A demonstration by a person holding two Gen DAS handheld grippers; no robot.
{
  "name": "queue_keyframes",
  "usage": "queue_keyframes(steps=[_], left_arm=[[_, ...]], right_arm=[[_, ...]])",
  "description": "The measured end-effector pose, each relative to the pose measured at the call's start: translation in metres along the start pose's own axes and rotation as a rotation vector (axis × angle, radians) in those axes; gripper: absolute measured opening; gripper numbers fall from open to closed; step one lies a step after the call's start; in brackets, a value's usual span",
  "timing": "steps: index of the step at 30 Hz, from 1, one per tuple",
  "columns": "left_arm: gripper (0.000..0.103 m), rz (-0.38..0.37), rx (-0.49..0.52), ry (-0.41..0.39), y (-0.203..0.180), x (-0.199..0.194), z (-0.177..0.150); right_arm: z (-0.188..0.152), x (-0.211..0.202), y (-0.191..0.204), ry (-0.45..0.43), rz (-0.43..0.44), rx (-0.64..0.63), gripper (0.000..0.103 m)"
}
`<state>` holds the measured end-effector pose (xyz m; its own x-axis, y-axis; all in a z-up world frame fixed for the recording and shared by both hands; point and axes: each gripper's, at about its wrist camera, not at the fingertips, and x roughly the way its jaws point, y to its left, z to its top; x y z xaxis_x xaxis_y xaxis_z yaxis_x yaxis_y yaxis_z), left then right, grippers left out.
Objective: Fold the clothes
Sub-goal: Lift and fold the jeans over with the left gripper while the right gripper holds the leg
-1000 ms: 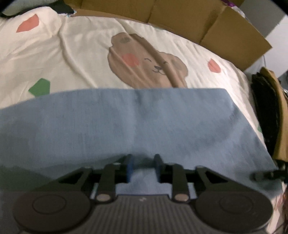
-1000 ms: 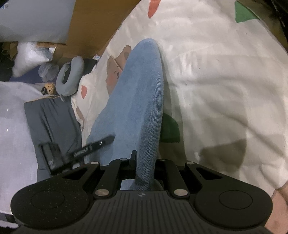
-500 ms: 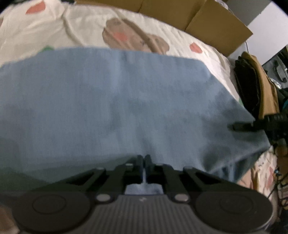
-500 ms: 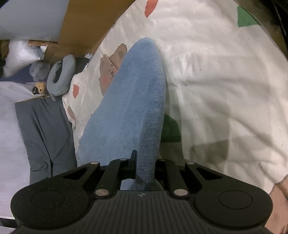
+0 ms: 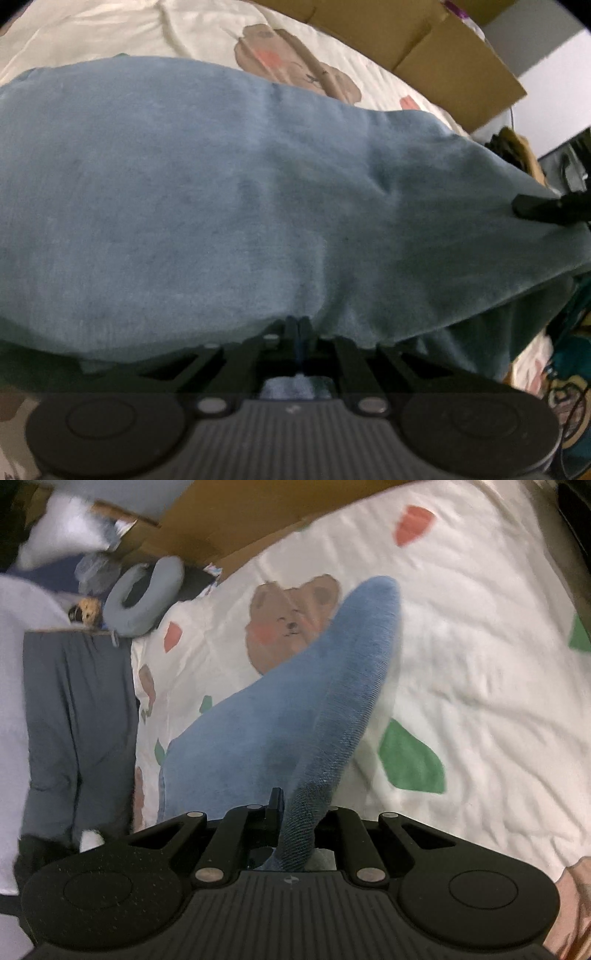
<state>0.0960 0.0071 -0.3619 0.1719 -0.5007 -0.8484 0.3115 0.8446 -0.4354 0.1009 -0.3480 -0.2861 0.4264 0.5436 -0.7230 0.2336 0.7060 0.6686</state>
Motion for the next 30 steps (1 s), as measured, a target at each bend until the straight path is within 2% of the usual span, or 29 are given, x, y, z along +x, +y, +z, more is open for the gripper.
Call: queue_keyframes(steps=[5,8,11,14,17,21,30], left_arm=[[0.004,-0.028,-0.058,-0.046,0.010,-0.015,0.000],[0.017,-0.024,-0.110,-0.112,0.025,-0.036,0.004],[0.022,0.005,-0.158,-0.191,0.044,-0.061,0.007],[0.035,0.036,-0.205,-0.259,0.063,-0.084,0.009],[0.043,0.074,-0.233,-0.311,0.082,-0.105,0.007],[0.060,0.114,-0.280,-0.365,0.101,-0.123,0.001],[0.064,0.164,-0.363,-0.403,0.140,-0.133,-0.015]], right_arm=[[0.008,-0.002,0.045,0.013,-0.066,-0.082,0.007],[0.010,0.000,0.075,0.020,-0.095,-0.142,0.007],[0.011,0.003,0.105,0.029,-0.118,-0.211,0.007],[0.013,0.008,0.133,0.045,-0.135,-0.270,0.007],[0.013,0.015,0.158,0.065,-0.154,-0.322,0.007],[0.012,0.028,0.187,0.086,-0.181,-0.384,0.007],[-0.001,0.061,0.247,0.132,-0.203,-0.497,0.007]])
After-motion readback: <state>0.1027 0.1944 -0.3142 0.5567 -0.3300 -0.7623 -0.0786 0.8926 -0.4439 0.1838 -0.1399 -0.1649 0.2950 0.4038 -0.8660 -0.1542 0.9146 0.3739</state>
